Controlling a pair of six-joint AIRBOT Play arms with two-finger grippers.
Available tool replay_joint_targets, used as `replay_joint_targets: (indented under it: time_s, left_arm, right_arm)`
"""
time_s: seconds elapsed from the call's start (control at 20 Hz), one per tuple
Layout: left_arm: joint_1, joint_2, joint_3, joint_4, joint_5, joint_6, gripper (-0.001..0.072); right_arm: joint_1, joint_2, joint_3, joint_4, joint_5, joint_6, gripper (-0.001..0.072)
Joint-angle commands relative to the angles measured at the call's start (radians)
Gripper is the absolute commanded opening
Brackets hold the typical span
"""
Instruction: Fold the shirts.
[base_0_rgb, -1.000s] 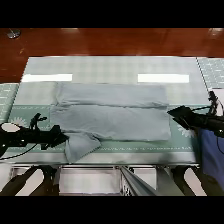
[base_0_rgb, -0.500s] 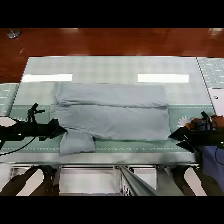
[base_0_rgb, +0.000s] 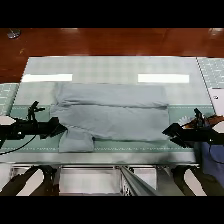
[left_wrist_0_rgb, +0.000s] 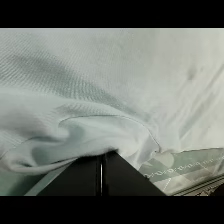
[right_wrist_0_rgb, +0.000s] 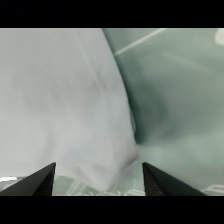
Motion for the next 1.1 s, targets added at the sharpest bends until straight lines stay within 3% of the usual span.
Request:
replay_joint_targets:
  time_s: [0.0,0.15,0.2,0.25,0.3,0.35,0.4,0.65,0.85,1.05]
  left_arm:
    - [-0.001,0.001,0.001,-0.002,0.004,0.0,0.0026]
    - [-0.001,0.001,0.001,-0.002,0.003,0.0,0.0026]
    - [-0.001,0.001,0.001,-0.002,0.003,0.0,0.0026]
    - [-0.001,0.001,0.002,-0.002,0.003,0.0,0.0026]
    - [-0.001,0.001,0.003,-0.002,0.003,0.0,0.0026]
    - [-0.001,0.001,0.006,-0.002,0.003,0.0,0.0026]
    - [-0.001,0.001,0.012,-0.002,0.003,0.0,0.0026]
    - [0.042,0.001,0.199,-0.002,-0.03,0.0,0.0026]
    - [-0.017,-0.062,0.362,-0.003,0.081,-0.039,0.0025]
    - [-0.093,-0.283,0.594,-0.002,0.069,-0.065,0.0025]
  right_arm:
    - [0.028,-0.003,-0.001,0.007,-0.075,0.04,0.0618]
    - [0.028,-0.079,0.0,0.027,-0.069,0.027,0.0617]
    - [0.028,-0.11,0.0,0.059,-0.068,-0.017,0.0571]
    - [0.028,-0.13,0.004,0.09,-0.068,-0.044,0.0466]
    - [0.028,-0.146,0.011,0.13,-0.066,-0.08,0.0317]
    - [0.028,-0.156,0.018,0.166,-0.061,-0.126,0.0077]
    - [0.028,-0.16,0.024,0.197,-0.053,-0.166,0.0017]
    - [-0.053,-0.16,0.22,0.133,0.053,-0.182,0.0017]
    - [0.01,-0.187,0.386,0.128,-0.021,-0.169,0.0017]
    - [0.083,-0.358,0.561,0.13,-0.08,-0.14,0.0017]
